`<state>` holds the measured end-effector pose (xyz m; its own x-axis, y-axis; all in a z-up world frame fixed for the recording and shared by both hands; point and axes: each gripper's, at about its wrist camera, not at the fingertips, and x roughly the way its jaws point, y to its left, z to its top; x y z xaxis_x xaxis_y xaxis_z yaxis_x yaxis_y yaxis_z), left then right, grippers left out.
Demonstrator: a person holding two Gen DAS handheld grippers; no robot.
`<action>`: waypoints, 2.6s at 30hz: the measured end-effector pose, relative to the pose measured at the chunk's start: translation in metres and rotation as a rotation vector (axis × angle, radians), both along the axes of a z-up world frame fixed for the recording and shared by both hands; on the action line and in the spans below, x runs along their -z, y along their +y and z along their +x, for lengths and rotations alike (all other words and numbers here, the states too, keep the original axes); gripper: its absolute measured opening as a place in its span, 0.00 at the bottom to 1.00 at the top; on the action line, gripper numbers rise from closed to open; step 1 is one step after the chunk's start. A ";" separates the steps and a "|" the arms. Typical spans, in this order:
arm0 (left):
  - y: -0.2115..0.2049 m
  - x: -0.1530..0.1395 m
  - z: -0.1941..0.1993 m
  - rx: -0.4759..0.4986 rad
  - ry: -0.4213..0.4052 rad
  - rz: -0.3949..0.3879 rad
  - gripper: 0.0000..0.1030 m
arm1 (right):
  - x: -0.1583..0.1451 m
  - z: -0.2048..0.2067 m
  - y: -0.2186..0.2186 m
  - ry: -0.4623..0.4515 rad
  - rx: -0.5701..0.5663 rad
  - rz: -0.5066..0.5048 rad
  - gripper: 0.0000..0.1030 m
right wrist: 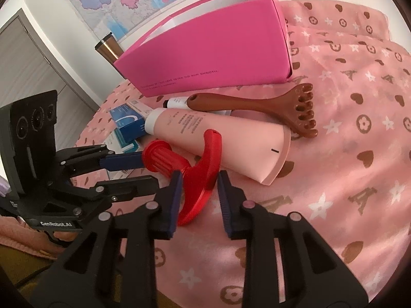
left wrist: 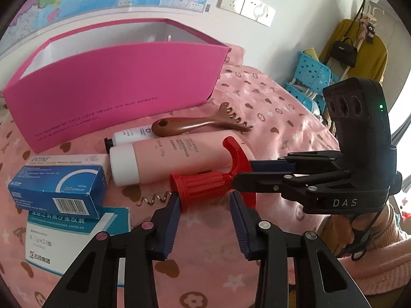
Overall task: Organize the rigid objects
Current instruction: 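Carry the red corkscrew over the box and release it inside, then move the right gripper to the blue ANTINE box and grasp it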
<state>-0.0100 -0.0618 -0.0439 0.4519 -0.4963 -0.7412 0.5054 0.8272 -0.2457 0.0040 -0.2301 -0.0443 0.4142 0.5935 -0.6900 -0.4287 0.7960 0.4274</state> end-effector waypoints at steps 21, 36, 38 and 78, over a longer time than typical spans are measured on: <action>0.000 -0.081 0.020 -0.025 -0.226 -0.021 0.38 | -0.079 0.020 -0.004 -0.211 -0.002 0.011 0.26; -0.004 -0.113 0.107 -0.075 -0.250 -0.031 0.38 | -0.125 0.101 -0.002 -0.296 0.042 -0.019 0.26; -0.002 -0.110 0.117 -0.080 -0.230 -0.038 0.38 | -0.125 0.113 -0.001 -0.288 0.049 -0.034 0.26; 0.075 -0.103 0.071 -0.269 -0.310 -0.031 0.61 | -0.094 0.066 0.019 -0.267 -0.011 -0.092 0.49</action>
